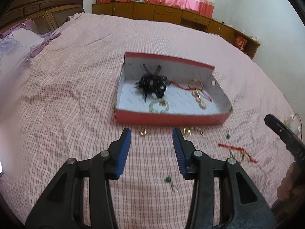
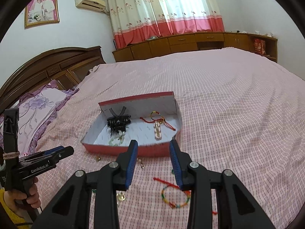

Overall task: Organize jewelry
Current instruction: 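Withdraw both tools from the box toward the remaining earrings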

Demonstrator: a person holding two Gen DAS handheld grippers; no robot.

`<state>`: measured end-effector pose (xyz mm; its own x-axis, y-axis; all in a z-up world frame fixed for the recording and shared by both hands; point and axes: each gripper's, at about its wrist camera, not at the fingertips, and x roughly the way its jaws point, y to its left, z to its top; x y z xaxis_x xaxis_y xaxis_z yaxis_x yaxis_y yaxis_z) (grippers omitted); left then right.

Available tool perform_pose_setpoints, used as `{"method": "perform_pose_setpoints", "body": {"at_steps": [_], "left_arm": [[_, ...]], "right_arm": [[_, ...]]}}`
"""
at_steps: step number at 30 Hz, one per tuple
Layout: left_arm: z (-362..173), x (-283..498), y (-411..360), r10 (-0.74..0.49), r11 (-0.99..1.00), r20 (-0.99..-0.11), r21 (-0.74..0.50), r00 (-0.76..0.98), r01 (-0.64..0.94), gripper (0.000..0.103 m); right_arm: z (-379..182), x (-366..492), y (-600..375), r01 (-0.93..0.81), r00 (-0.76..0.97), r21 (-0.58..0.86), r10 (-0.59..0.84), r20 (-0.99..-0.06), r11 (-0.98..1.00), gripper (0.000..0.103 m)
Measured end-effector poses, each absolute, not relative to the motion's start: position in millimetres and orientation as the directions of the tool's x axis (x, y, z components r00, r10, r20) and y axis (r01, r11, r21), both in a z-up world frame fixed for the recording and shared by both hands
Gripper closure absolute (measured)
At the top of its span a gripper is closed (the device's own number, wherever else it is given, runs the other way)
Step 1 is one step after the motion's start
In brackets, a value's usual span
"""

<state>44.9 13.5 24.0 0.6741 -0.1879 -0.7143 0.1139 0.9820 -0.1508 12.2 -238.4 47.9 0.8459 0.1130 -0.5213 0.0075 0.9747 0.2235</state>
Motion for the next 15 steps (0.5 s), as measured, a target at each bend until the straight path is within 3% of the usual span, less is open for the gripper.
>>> {"method": "perform_pose_setpoints", "body": {"at_steps": [15], "left_arm": [[-12.0, 22.9, -3.6, -0.198, 0.979, -0.781, -0.124, 0.593, 0.164, 0.066]], "right_arm": [[22.0, -26.4, -245.4, 0.048, 0.818, 0.217, 0.087, -0.569, 0.975, 0.066]]}}
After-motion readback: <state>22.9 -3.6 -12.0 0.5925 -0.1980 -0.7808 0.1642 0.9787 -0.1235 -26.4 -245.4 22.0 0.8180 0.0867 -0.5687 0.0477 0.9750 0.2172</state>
